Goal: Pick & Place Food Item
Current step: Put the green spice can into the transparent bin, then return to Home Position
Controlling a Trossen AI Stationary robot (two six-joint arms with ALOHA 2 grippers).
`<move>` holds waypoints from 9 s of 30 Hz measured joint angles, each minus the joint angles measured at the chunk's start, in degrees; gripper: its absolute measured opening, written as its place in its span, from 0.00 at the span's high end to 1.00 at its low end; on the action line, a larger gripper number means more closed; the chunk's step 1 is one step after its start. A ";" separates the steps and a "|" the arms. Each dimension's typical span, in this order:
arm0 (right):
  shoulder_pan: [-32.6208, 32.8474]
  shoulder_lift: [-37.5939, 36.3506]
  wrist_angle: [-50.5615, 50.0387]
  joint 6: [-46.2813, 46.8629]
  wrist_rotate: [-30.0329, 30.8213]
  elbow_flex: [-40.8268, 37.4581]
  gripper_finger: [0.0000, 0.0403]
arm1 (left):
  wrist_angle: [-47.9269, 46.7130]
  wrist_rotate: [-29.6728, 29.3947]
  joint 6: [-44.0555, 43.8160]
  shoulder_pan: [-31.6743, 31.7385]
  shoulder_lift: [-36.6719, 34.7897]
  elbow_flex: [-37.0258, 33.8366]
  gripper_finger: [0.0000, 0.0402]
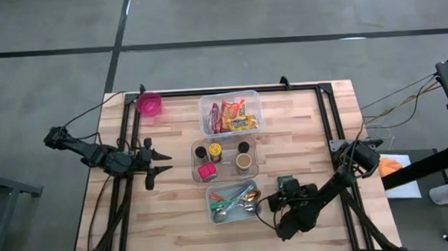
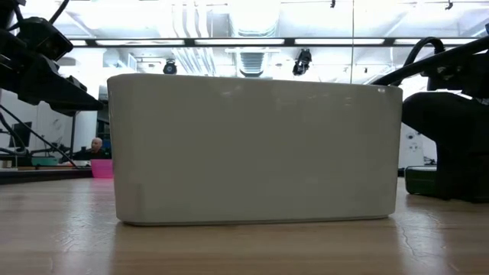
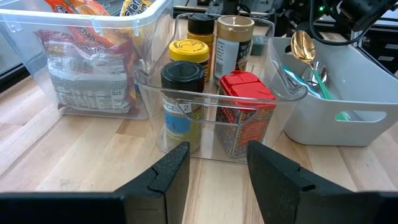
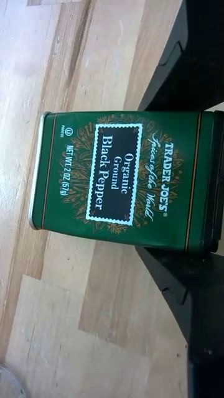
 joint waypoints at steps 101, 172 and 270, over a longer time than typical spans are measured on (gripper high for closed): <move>-22.58 6.10 34.59 -72.16 30.32 19.85 0.28 | 0.00 -0.04 0.00 -0.01 0.42 0.02 0.59; 3.43 -0.35 34.61 -85.05 51.25 21.73 0.77 | 0.01 0.02 0.00 0.00 0.39 -0.02 0.59; -23.58 -114.59 67.14 -141.02 -5.96 -67.42 0.98 | -0.06 0.42 0.00 -0.02 1.51 0.00 0.59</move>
